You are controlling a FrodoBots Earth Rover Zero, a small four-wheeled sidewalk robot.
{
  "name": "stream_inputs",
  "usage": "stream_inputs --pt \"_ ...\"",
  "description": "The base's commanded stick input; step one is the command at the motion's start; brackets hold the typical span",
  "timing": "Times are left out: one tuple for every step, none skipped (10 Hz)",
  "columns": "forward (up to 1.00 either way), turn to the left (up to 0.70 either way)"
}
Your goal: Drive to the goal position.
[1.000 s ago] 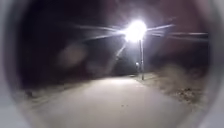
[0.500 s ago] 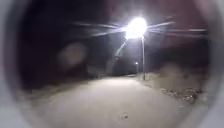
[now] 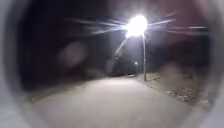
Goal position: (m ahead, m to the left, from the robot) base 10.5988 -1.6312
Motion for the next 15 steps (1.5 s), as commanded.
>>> stream_inputs --pt "1.0 0.4" --pt "1.0 0.4" --pt "1.0 0.4" --pt "1.0 0.4" --pt "1.0 0.4" --pt "1.0 0.4" --pt "1.0 0.4" --pt "1.0 0.4" --pt "1.0 0.4" --pt "1.0 0.27" --pt "1.0 0.06" --pt "1.0 0.05" --pt "1.0 0.04" --pt "1.0 0.04" --pt "1.0 0.03"
